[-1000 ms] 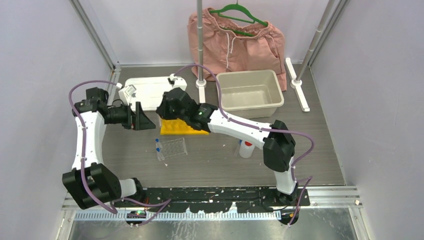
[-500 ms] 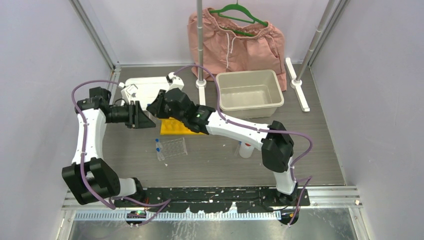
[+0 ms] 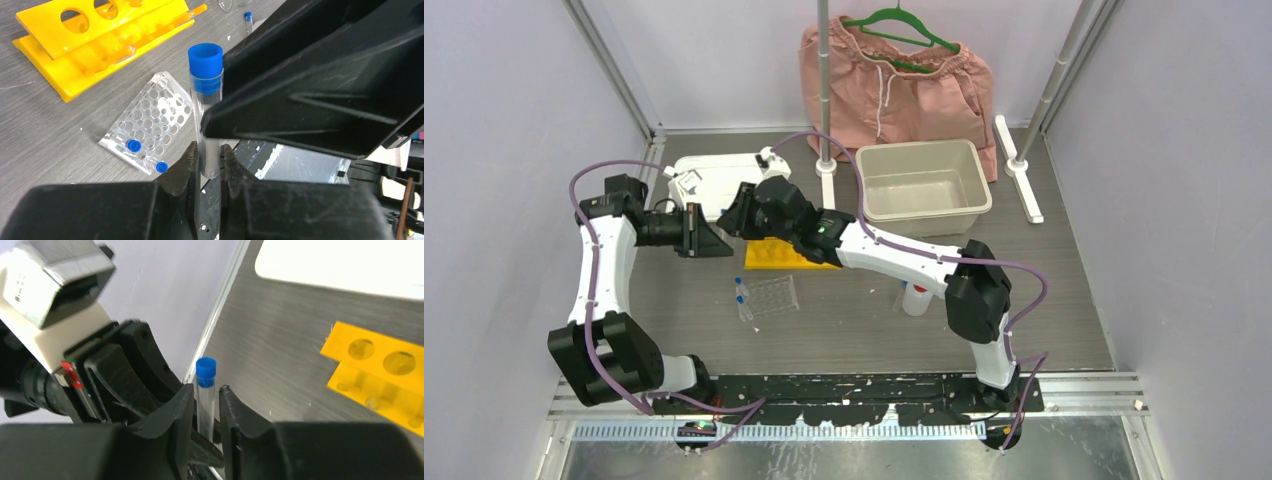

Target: Organize the chemistry lab equipment

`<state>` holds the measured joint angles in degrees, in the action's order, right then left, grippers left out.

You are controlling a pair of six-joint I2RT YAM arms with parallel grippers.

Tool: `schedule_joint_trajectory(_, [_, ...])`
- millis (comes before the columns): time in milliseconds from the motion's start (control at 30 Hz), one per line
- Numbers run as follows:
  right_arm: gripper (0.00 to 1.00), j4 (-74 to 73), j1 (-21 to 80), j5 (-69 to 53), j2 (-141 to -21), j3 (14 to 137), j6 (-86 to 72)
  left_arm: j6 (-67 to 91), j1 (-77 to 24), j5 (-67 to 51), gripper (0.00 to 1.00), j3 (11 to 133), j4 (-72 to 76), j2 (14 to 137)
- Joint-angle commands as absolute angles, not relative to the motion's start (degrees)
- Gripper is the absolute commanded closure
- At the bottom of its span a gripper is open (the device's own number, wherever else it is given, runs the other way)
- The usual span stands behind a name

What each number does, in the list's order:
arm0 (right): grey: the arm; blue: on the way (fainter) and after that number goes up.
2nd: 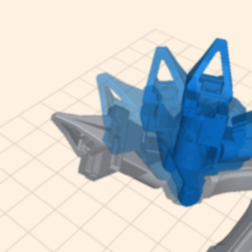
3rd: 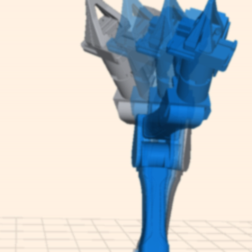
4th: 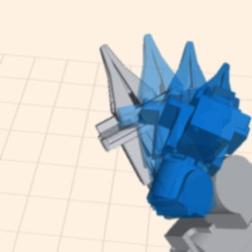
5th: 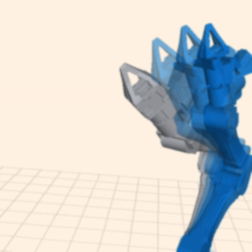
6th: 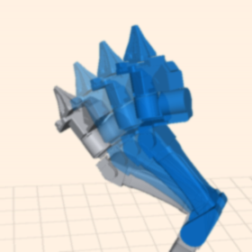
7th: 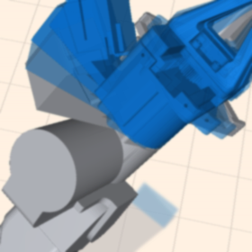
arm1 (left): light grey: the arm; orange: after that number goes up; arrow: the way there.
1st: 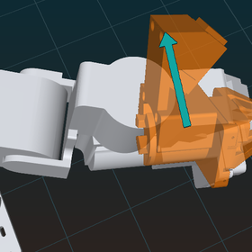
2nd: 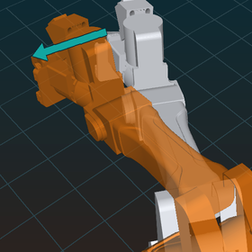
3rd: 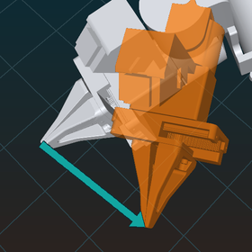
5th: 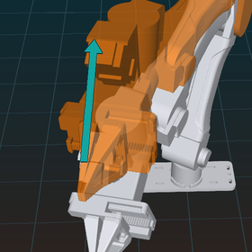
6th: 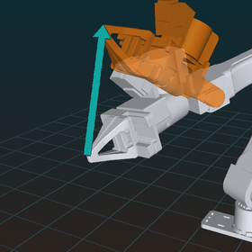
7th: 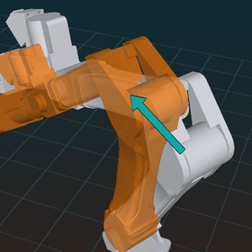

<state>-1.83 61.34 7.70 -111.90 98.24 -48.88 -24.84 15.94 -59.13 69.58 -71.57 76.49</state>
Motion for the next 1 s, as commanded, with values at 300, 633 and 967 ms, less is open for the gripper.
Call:
schedule_joint_trajectory(300, [0.56, -27.4, 57.7, -14.0, -114.3, 117.7, -42.2, -44.0, 15.5, -59.2, 1.0, 70.0, -77.5, 68.7])
schedule_joint_trajectory(633, [0.59, -35.8, 56.9, -18.2, -117.7, 126.1, -38.1, -47.6, 14.9, -58.8, 1.0, 67.4, -77.1, 64.4])
schedule_joint_trajectory(967, [0.85, -36.5, 56.5, -21.0, -118.3, 127.1, -38.0, -47.5, 14.4, -58.1, 1.0, 67.5, -77.0, 64.6])
